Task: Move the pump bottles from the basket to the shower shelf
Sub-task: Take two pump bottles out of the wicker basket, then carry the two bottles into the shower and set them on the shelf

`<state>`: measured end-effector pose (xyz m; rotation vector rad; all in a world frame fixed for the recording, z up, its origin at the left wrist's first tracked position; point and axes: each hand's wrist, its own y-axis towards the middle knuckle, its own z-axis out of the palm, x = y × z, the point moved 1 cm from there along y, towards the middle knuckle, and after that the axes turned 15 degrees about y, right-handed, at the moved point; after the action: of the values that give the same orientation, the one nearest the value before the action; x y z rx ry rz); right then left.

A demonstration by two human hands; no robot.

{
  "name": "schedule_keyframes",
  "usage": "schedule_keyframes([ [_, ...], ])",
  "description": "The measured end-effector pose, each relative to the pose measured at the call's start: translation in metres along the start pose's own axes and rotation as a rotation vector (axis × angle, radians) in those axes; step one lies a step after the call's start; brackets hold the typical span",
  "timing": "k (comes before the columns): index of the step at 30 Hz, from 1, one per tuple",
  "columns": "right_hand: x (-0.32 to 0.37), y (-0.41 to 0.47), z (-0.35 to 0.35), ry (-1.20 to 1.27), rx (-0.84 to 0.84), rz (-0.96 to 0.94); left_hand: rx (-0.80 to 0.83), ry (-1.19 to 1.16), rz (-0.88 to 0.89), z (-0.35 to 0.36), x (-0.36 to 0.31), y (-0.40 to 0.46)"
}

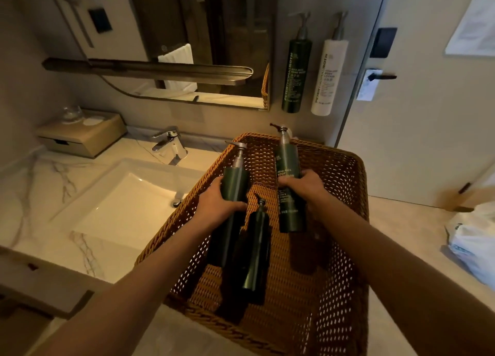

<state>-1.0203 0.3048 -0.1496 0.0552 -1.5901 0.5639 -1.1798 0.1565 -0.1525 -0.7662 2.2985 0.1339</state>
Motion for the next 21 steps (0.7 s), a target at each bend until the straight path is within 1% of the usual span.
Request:
schedule_keyframes([
  [4,0.042,-0.038,-0.008,-0.011,0.174,-0.216,-0.16,-0.095,0.02,-0.022,-0.015,-0.024],
  [8,0.045,-0.086,-0.026,-0.038,0.309,-0.377,-0.334,-0.155,-0.015,-0.034,-0.026,-0.07],
  [12,0.031,-0.12,-0.037,-0.015,0.496,-0.418,-0.531,-0.181,-0.097,-0.032,-0.034,-0.13],
  [15,0.023,-0.142,-0.036,-0.013,0.651,-0.423,-0.68,-0.307,-0.154,-0.029,-0.043,-0.179],
  [18,0.022,-0.168,-0.026,0.003,0.778,-0.442,-0.785,-0.415,-0.143,-0.035,-0.051,-0.228],
  [21,0.029,-0.199,-0.003,0.009,0.904,-0.486,-0.899,-0.395,-0.111,-0.051,-0.054,-0.279],
])
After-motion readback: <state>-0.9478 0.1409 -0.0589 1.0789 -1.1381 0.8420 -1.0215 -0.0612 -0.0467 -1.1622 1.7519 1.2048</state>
